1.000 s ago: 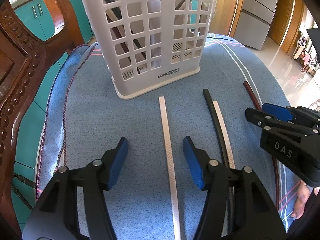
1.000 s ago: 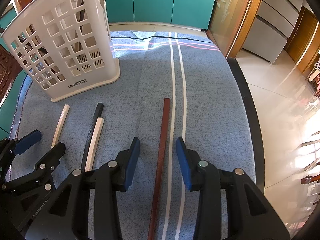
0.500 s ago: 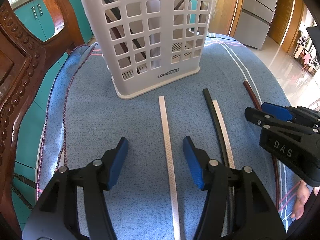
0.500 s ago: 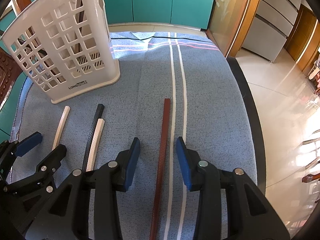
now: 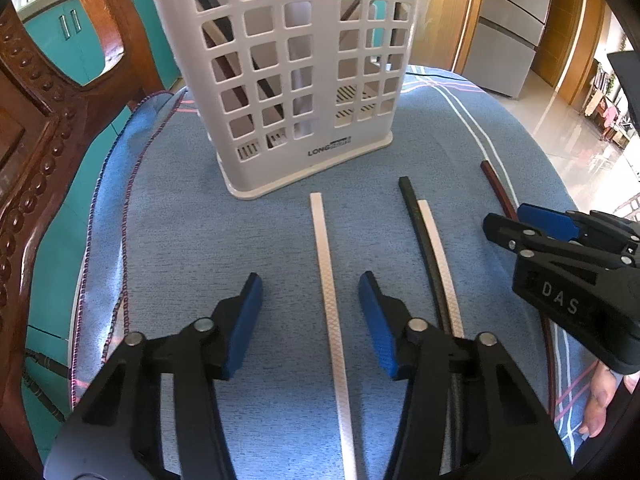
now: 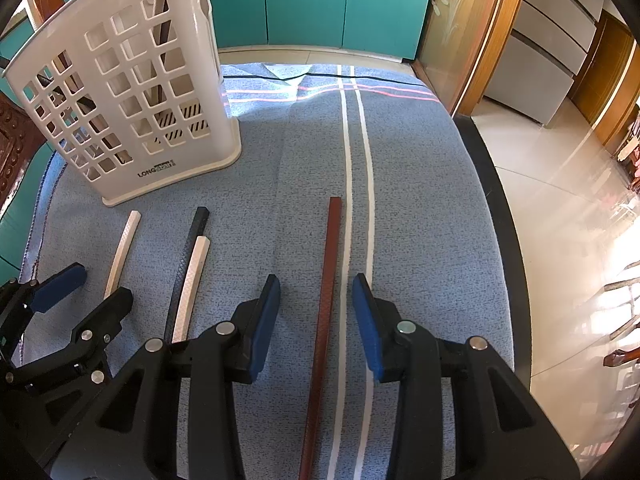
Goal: Organize utensils
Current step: 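Close the left tool on the white chopstick while the right tool closes on the dark red one, then lift both held chopsticks upright and carry them over the basket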
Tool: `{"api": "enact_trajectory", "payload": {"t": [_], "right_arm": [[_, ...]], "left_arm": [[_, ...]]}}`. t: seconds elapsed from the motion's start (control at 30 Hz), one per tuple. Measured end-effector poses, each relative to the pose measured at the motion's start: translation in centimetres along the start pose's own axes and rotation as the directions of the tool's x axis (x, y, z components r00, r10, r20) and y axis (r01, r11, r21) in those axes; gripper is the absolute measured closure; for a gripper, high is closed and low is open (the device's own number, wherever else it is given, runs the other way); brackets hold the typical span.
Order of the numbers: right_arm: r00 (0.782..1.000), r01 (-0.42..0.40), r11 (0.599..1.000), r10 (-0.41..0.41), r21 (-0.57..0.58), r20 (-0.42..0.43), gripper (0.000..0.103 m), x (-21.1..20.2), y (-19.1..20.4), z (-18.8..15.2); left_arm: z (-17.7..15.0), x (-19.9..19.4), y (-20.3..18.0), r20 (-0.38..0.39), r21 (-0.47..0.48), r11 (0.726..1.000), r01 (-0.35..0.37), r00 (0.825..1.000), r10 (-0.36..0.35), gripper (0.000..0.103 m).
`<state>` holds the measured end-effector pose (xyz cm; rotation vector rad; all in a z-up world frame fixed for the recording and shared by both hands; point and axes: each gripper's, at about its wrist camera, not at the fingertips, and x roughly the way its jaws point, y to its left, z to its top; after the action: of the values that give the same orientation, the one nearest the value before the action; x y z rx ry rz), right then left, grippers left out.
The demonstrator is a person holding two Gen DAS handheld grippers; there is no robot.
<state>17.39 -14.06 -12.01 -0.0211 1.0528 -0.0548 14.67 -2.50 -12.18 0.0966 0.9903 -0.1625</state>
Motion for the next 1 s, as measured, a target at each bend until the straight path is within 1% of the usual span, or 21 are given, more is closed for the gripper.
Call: {"api": "enact_trajectory", "payload": {"t": [0.03,0.07,0.1,0.13,0.17,0.2,0.23,0.3,0.37,0.43,0.5,0.57,0.63,0.67,0.73,0.77,0.8,0.83,0.93,0.97,1.0], "right_arm": [[1.0,-0.006,1.0,0.006,-0.001,0.001,0.068,0.0,0.0,0.0],[1.0,-0.017,1.0,0.017,0.0,0.001,0.075,0.0,0.0,0.0],[1.0,-0.021,1.0,0.021,0.0,0.002,0.078,-0.1,0.0,0.0],[1.0,-0.023,1.0,0.023,0.0,0.003,0.086,-0.1,0.1,0.0],[0.999,-0.036,0.999,0.036,0.008,0.001,0.094,-0.1,-0.1,0.1],[0.999,-0.046,0.999,0.046,0.016,0.0,0.096,-0.2,-0.2,0.1],[0.998,-0.069,0.997,0.069,0.032,-0.003,0.096,-0.2,-0.5,0.2],[0.995,-0.099,0.994,0.099,0.049,0.001,0.096,-0.3,-0.9,0.4],[0.994,-0.105,0.993,0.104,0.048,0.029,0.096,-0.9,-1.0,0.7],[0.99,-0.128,0.99,0.125,0.051,0.07,0.096,-2.2,-1.2,1.0],[0.983,-0.157,0.986,0.151,0.05,0.109,0.096,-3.6,-1.3,1.2],[0.968,-0.197,0.979,0.186,0.05,0.166,0.096,-5.9,-2.0,1.6],[0.952,-0.241,0.969,0.226,0.049,0.209,0.096,-7.9,-2.5,1.6],[0.935,-0.277,0.96,0.259,0.045,0.243,0.096,-9.6,-2.9,1.6],[0.909,-0.316,0.948,0.296,0.025,0.294,0.096,-12.3,-3.2,1.4],[0.9,-0.327,0.945,0.305,0.016,0.312,0.096,-13.3,-3.0,1.2],[0.884,-0.343,0.939,0.321,0.003,0.34,0.096,-14.7,-3.2,1.2],[0.863,-0.362,0.932,0.339,-0.009,0.374,0.096,-16.4,-3.4,1.3],[0.81,-0.414,0.91,0.377,-0.017,0.45,0.096,-19.8,-3.7,2.1],[0.777,-0.44,0.897,0.397,-0.029,0.489,0.096,-21.4,-3.8,2.9],[0.754,-0.451,0.892,0.405,-0.04,0.517,0.096,-22.4,-3.8,3.5]], "left_arm": [[0.0,0.0,-0.1,0.0,0.0,1.0,0.014,1.0,-0.014,0.063],[0.0,0.0,-0.3,0.001,0.0,1.0,0.025,1.0,-0.025,0.065],[0.1,0.0,-0.3,0.004,0.003,1.0,0.031,1.0,-0.031,0.071],[0.0,0.0,-0.5,0.006,0.003,0.999,0.032,0.999,-0.032,0.078],[0.1,0.0,-0.5,0.009,0.0,0.999,0.036,0.999,-0.036,0.083],[0.2,0.1,-0.5,0.009,-0.003,0.999,0.038,0.999,-0.038,0.092],[0.2,0.1,-0.4,0.008,-0.013,0.999,0.047,0.999,-0.046,0.095],[0.4,0.2,0.2,0.008,-0.042,0.997,0.071,0.997,-0.07,0.096],[0.6,-0.4,0.6,0.03,-0.066,0.994,0.086,0.996,-0.084,0.096],[1.0,-1.7,1.1,0.075,-0.08,0.991,0.111,0.992,-0.106,0.096],[1.4,-4.0,1.7,0.135,-0.086,0.985,0.15,0.981,-0.137,0.096],[1.7,-6.1,2.3,0.183,-0.088,0.981,0.174,0.971,-0.156,0.096],[2.1,-9.0,3.3,0.244,-0.097,0.974,0.206,0.953,-0.178,0.096],[2.2,-10.3,3.8,0.272,-0.102,0.97,0.222,0.944,-0.187,0.096],[2.6,-13.7,4.8,0.344,-0.106,0.96,0.259,0.915,-0.209,0.096],[2.8,-15.4,5.3,0.383,-0.102,0.956,0.275,0.898,-0.218,0.096],[3.1,-17.6,5.9,0.436,-0.096,0.951,0.295,0.871,-0.226,0.096],[3.3,-18.9,6.3,0.471,-0.092,0.946,0.311,0.851,-0.234,0.096],[4.6,-23.4,7.7,0.607,-0.081,0.919,0.387,0.75,-0.262,0.096],[5.2,-24.5,8.3,0.655,-0.082,0.915,0.395,0.713,-0.249,0.096],[5.8,-25.5,8.9,0.7,-0.094,0.916,0.389,0.681,-0.217,0.096]]}}
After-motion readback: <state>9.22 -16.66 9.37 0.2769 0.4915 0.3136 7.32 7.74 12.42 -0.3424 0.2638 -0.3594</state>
